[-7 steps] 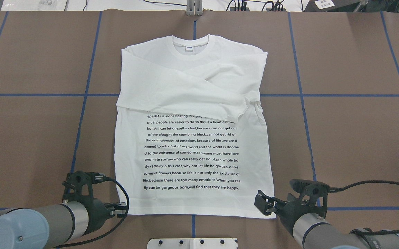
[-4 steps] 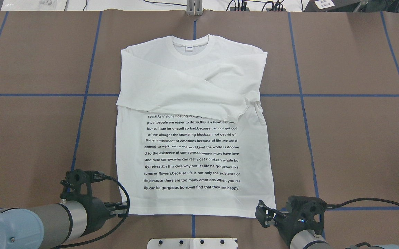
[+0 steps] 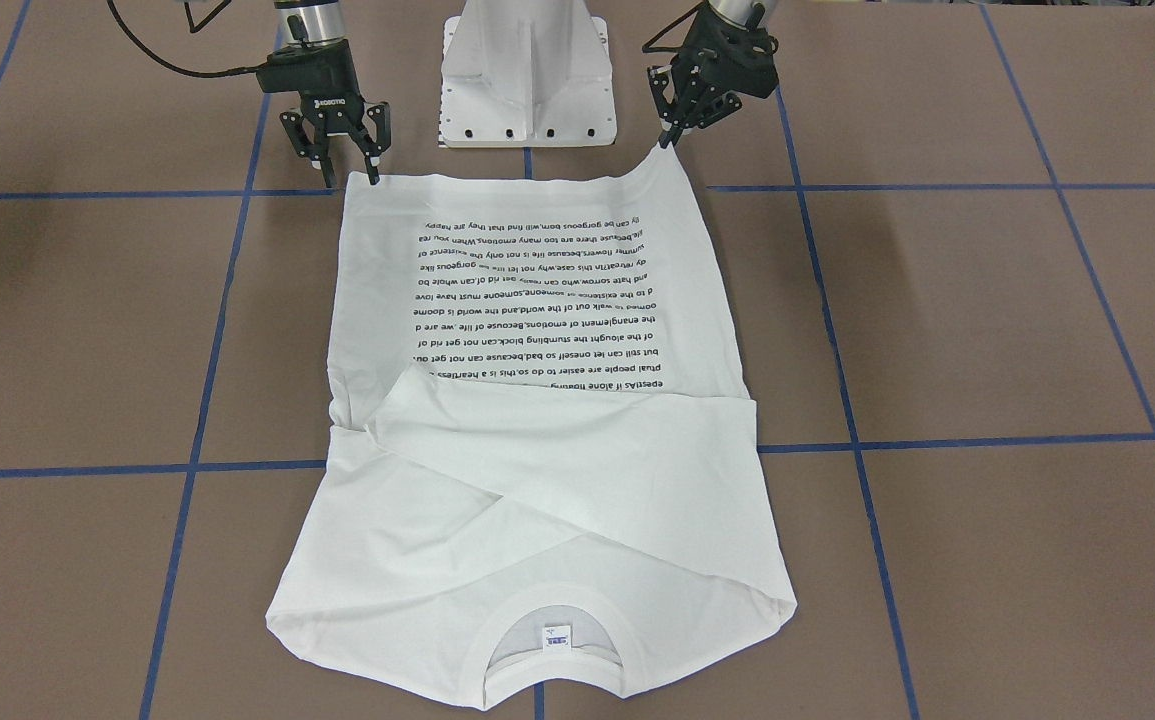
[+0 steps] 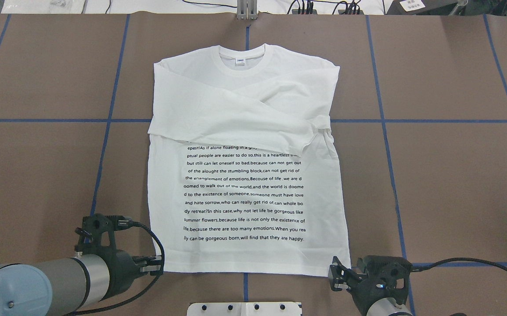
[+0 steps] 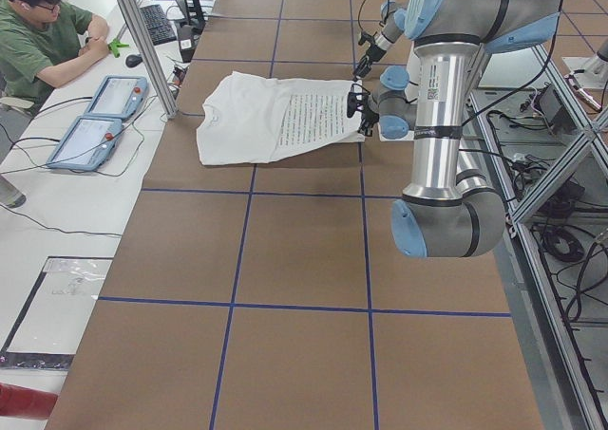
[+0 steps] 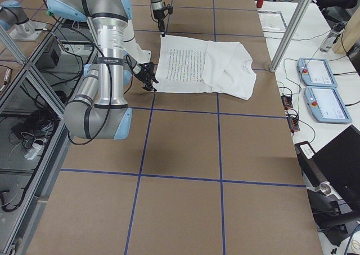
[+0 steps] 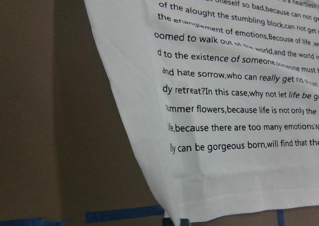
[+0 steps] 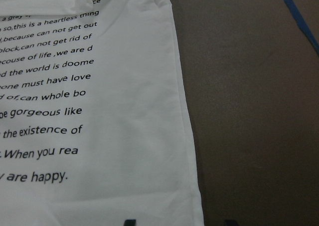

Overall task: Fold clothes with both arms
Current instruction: 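Grasp the hem corners nearest the robot with both grippers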

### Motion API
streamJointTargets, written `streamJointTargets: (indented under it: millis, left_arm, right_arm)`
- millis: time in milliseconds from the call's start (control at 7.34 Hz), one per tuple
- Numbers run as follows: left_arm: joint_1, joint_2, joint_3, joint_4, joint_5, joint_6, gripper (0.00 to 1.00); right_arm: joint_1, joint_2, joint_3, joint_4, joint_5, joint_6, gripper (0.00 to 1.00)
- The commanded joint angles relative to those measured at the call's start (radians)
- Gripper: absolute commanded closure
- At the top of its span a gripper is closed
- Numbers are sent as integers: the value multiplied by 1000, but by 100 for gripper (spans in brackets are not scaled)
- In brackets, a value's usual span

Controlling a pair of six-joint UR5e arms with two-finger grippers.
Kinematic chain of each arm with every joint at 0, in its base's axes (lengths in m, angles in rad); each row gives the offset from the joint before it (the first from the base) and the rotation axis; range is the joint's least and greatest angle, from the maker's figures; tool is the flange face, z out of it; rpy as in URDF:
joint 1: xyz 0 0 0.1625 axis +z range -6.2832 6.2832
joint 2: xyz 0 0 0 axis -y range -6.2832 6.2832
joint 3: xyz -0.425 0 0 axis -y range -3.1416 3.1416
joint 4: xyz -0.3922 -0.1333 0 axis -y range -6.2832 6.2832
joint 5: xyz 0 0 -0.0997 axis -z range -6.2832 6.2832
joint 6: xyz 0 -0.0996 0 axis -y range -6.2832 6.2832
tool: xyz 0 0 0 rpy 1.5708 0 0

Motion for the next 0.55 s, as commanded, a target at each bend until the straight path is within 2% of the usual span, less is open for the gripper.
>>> streamJointTargets:
  millis: [0, 409]
  left_arm:
    - [0, 0, -4, 0, 0, 0, 100]
    - [1, 0, -5, 0, -2, 0, 100]
  right_arm:
    - [-11, 1, -23, -3, -12, 0, 33]
    - [-29, 1, -22, -4, -21, 0, 38]
